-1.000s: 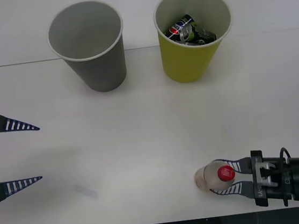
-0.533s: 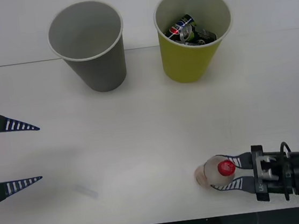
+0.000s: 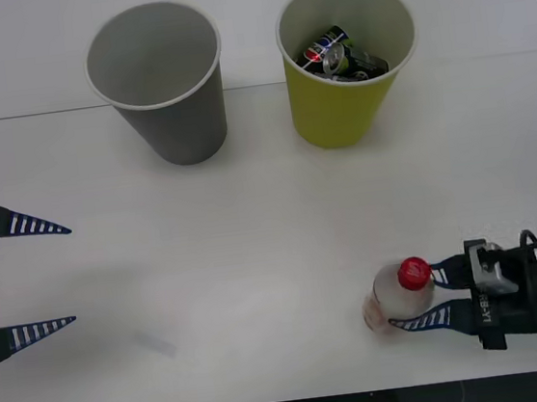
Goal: Put the can into the green bin and the plastic bottle into the gray bin
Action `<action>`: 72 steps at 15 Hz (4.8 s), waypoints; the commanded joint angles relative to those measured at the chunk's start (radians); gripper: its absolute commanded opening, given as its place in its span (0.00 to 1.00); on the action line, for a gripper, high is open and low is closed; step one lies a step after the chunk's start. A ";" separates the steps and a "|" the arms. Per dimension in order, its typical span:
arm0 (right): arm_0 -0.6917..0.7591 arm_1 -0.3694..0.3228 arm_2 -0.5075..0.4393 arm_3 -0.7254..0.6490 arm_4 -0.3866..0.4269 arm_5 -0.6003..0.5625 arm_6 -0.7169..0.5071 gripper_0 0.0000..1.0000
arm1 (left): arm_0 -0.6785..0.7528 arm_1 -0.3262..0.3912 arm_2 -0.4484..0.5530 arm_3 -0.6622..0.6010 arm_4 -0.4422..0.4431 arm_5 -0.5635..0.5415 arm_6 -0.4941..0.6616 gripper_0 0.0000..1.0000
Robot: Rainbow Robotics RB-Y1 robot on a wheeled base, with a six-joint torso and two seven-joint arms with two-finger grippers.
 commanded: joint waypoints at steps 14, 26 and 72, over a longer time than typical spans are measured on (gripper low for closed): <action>-0.135 -0.057 -0.134 -0.556 0.522 0.026 -1.220 0.00 | 0.000 0.000 0.000 0.000 0.000 0.000 0.000 1.00; -0.772 -0.017 0.089 -0.285 0.576 -0.043 -1.341 0.00 | 0.000 0.000 0.000 0.000 0.000 0.000 0.000 1.00; -1.460 0.467 0.297 0.510 0.815 -0.110 -1.272 1.00 | 0.000 0.000 0.000 0.000 0.000 0.000 0.000 1.00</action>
